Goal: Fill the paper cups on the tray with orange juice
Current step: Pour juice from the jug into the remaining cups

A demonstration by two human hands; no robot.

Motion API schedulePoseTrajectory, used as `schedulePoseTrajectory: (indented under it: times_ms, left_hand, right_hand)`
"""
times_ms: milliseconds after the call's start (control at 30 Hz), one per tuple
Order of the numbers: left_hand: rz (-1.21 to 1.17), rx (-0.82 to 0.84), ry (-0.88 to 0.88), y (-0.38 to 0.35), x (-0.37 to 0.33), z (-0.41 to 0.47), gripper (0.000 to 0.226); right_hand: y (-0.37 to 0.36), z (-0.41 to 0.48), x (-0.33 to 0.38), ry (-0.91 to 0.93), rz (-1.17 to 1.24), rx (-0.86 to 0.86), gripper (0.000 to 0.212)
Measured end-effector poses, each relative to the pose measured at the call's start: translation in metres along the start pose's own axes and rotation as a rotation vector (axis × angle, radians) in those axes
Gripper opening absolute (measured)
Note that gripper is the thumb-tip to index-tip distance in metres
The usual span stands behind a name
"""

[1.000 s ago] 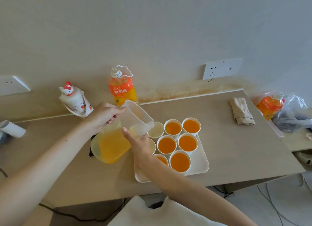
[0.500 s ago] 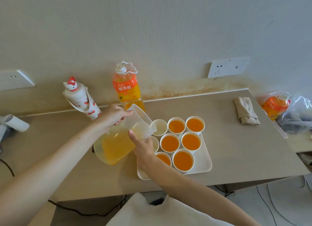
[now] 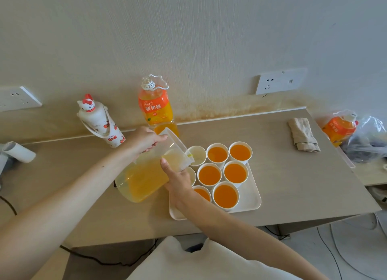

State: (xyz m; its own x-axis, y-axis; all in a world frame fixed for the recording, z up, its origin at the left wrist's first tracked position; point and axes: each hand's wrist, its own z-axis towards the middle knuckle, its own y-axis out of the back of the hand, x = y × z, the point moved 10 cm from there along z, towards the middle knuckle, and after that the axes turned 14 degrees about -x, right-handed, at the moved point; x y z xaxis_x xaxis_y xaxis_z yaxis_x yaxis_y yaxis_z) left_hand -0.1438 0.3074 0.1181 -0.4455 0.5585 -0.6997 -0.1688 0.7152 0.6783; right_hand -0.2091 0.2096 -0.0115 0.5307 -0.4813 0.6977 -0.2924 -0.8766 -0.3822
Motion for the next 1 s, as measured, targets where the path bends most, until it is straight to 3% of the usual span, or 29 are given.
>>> schedulePoseTrajectory:
  times_ms: [300,700,867,1000]
  left_hand:
    - [0.017,0.008,0.026,-0.0016,-0.0009,-0.0009,0.036]
    - [0.003,0.015,0.028,-0.0028,-0.0002,0.0023,0.033]
    - [-0.005,0.017,0.024,-0.003,-0.0002,0.0035,0.03]
    - [-0.005,0.015,0.019,-0.0028,-0.0015,0.003,0.03]
  right_hand:
    - [0.0035,-0.0021,-0.0036,-0.079,-0.008,0.008,0.062]
    - [0.0001,-0.0035,0.0004,-0.074,0.036,0.032,0.07]
    - [0.0019,-0.0045,-0.0006,-0.093,0.022,0.019,0.061]
    - [-0.0002,-0.0045,0.0011,-0.078,0.018,0.027,0.081]
